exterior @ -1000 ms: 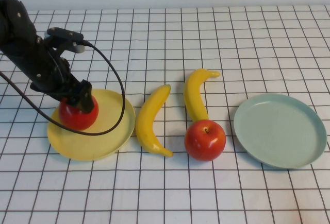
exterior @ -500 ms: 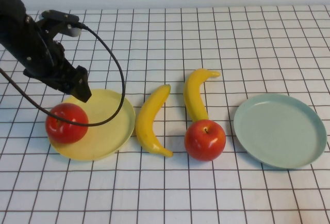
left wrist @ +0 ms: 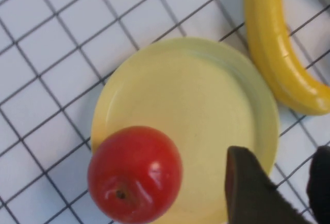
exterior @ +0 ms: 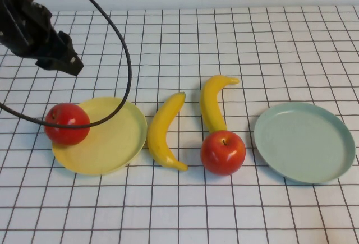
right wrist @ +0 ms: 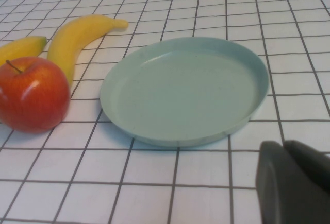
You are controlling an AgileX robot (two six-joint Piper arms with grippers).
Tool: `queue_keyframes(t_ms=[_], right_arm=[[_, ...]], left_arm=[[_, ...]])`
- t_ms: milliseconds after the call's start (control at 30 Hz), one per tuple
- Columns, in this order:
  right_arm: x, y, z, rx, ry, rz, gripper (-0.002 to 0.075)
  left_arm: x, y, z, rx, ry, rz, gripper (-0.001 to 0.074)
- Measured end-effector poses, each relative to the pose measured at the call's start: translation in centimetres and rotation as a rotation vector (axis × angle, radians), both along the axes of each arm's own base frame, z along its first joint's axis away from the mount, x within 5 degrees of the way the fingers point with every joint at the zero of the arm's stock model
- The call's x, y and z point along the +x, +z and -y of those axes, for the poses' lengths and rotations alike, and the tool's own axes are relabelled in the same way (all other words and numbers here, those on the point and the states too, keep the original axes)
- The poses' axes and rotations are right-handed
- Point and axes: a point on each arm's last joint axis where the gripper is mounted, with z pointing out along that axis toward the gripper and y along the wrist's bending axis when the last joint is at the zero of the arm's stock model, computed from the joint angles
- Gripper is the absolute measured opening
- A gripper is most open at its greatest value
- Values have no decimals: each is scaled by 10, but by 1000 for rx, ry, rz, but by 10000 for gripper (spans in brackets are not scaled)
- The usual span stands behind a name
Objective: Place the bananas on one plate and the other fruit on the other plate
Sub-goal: Put one type of fruit in the left plate
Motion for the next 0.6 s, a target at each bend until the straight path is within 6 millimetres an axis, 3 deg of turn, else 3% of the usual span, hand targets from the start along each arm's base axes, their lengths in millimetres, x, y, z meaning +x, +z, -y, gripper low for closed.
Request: queue_keyframes(t_ms=[100,267,500,600], right_arm=[[0,0,0,0,0,0,-17],[0,0,0,0,0,0,-16],[0,0,0,0,0,0,-17],[0,0,0,0,0,0,-17]], left_arm=[[-17,20,6,-62,-90,69,147],[-41,26,28,-128,-289,118,104],[-51,4,82,-196,-491,41,108],[-48,-16,107,-201,-564,-17,200]])
